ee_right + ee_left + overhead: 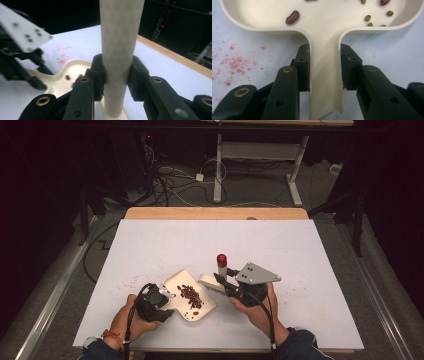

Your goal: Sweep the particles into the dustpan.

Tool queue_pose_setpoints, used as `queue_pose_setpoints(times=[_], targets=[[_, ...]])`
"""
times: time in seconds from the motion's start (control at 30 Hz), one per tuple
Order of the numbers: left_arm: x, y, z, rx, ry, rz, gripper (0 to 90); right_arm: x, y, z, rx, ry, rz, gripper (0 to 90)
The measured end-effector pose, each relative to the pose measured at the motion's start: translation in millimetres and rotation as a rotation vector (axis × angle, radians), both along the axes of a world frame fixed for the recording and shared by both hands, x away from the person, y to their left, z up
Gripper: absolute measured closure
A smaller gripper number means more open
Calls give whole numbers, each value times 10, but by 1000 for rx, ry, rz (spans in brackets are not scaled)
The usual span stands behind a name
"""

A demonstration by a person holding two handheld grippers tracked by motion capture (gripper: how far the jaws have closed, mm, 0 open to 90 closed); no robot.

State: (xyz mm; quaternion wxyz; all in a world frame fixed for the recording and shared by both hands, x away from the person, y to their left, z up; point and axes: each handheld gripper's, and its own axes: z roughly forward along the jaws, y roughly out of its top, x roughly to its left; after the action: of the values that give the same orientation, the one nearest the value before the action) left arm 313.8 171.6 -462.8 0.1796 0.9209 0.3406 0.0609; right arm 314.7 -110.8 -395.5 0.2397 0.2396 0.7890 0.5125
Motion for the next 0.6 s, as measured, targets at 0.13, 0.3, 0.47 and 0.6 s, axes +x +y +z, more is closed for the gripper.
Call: queue_pose_setpoints(times=[0.13, 0.3, 0.47, 0.6], targets=[[-7, 9, -1, -1, -2, 0, 640, -58, 5, 92, 51, 15, 27, 707], [-8, 14, -5, -7, -2, 4, 640, -49, -86, 165, 65, -12, 11, 707], [-12, 23, -11, -12, -10, -1, 639, 6, -141, 120, 16, -51, 12, 706], [-25, 11, -11, 3, -39, -17, 639, 83, -163, 49, 7, -41, 17, 706]])
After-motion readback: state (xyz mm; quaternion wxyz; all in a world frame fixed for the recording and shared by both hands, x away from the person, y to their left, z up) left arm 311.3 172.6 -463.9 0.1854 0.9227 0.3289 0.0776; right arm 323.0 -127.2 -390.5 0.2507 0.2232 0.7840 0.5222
